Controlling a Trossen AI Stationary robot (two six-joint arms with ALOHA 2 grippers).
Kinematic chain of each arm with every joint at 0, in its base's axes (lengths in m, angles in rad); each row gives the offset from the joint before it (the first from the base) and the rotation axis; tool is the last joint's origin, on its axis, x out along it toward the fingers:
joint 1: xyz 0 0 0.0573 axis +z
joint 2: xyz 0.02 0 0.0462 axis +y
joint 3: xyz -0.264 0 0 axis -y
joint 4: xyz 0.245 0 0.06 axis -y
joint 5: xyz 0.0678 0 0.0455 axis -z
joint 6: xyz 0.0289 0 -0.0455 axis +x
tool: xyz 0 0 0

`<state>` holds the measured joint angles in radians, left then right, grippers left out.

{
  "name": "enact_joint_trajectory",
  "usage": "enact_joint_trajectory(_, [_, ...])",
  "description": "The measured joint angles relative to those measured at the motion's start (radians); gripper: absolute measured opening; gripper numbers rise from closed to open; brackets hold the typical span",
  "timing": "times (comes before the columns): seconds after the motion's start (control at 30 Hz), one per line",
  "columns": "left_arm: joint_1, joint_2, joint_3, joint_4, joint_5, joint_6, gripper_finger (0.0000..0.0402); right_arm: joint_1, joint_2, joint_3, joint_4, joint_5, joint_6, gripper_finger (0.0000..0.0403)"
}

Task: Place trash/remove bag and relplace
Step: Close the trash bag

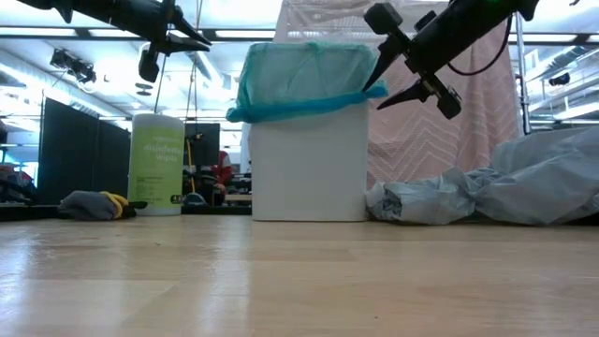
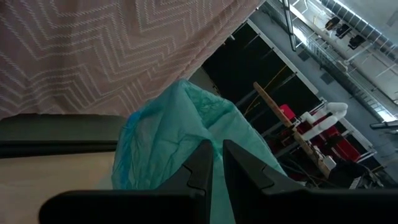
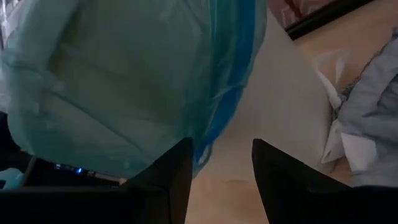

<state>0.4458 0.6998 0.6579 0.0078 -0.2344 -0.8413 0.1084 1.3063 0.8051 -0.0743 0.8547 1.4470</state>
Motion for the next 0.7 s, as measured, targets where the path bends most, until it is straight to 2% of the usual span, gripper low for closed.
enact_joint_trajectory(0.17, [0.0, 0.0, 0.0, 0.0, 0.0, 0.001, 0.0047, -0.013, -0.008, 0.0, -0.005, 0.02, -0.018, 0.0152])
enact_joint_trajectory(0.37, [0.0, 0.0, 0.0, 0.0, 0.0, 0.002, 0.0047, -0.04, -0.008, 0.0, -0.005, -0.013, -0.028, 0.0131])
enact_joint_trajectory(0.47, [0.0, 0.0, 0.0, -0.001, 0.0, 0.002, 0.0047, -0.047, -0.008, 0.0, -0.005, -0.043, -0.037, 0.0101])
enact_joint_trajectory(0.63, [0.0, 0.0, 0.0, -0.001, 0.0, 0.003, 0.0047, -0.047, -0.008, 0.0, 0.003, -0.044, -0.039, 0.0021])
enact_joint_trajectory(0.7, [0.0, 0.0, 0.0, -0.002, 0.0, 0.003, 0.0047, -0.044, -0.008, 0.0, 0.016, -0.044, -0.056, 0.0006])
